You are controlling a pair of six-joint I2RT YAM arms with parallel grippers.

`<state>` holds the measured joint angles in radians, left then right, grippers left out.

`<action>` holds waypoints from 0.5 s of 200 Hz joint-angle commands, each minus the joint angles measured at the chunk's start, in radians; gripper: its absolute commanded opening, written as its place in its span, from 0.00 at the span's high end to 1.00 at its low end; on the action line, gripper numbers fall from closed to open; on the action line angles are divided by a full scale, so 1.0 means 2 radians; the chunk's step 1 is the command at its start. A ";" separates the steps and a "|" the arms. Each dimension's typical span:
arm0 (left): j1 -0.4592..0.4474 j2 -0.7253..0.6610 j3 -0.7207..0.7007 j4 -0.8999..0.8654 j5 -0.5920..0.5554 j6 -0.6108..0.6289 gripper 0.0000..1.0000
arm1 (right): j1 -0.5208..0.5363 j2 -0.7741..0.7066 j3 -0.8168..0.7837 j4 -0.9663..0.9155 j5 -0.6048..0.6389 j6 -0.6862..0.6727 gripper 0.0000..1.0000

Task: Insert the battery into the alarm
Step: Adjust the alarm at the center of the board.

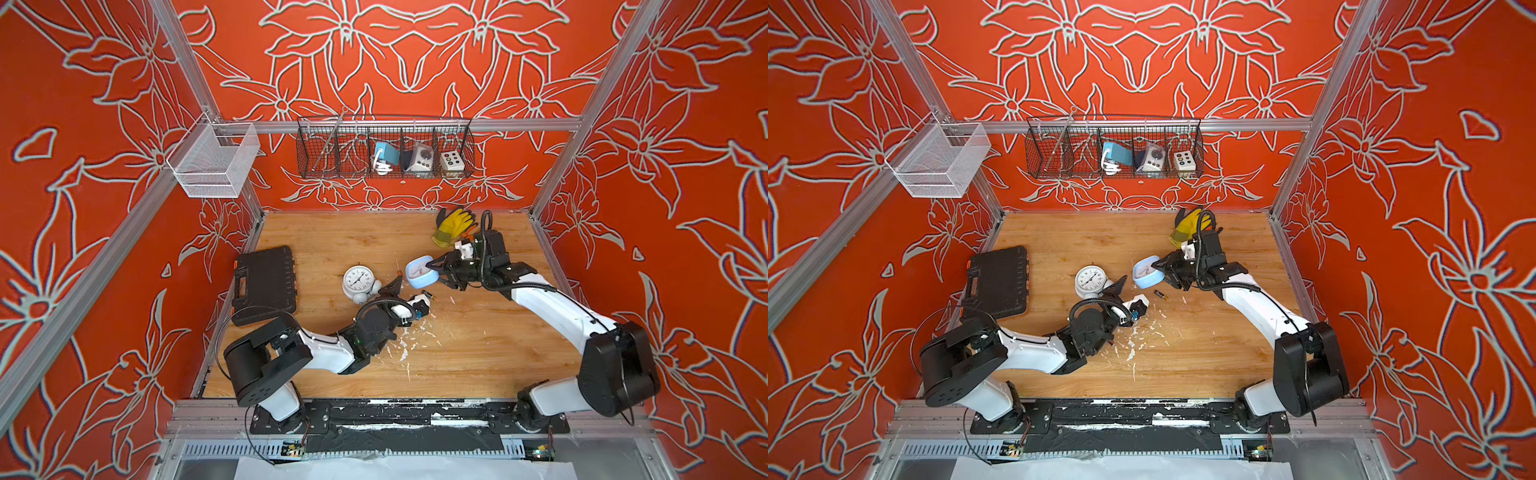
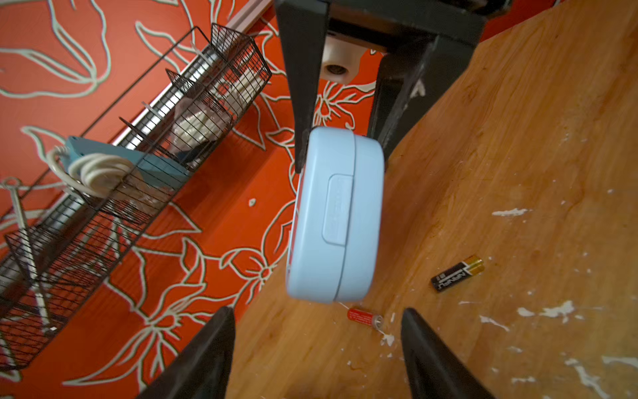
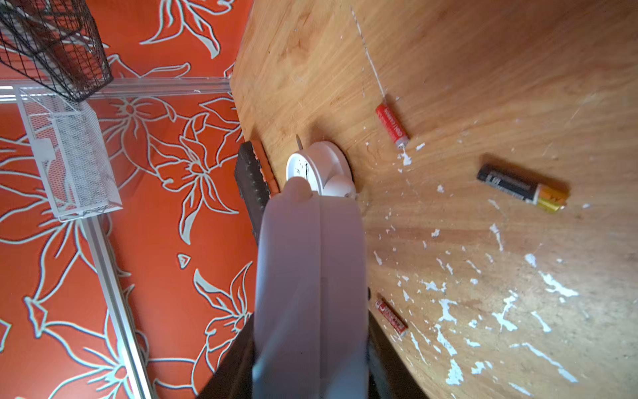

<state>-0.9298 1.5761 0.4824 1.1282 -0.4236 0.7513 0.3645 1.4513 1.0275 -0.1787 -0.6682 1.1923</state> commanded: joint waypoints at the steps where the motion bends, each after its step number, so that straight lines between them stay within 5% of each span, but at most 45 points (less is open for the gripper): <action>1: -0.002 -0.028 -0.014 -0.017 0.021 -0.116 0.23 | -0.017 0.026 0.030 0.033 0.026 -0.022 0.64; 53: 0.018 -0.111 -0.048 -0.104 0.075 -0.308 0.10 | -0.033 0.140 0.110 0.034 0.055 -0.087 0.63; 100: 0.112 -0.179 -0.053 -0.196 0.173 -0.473 0.04 | -0.036 0.239 0.178 0.066 0.034 -0.087 0.62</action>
<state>-0.7929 1.2613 0.3637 0.8707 -0.2058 0.0658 0.2947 1.8679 1.3155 -0.1169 -0.5838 1.0401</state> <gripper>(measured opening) 0.944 0.425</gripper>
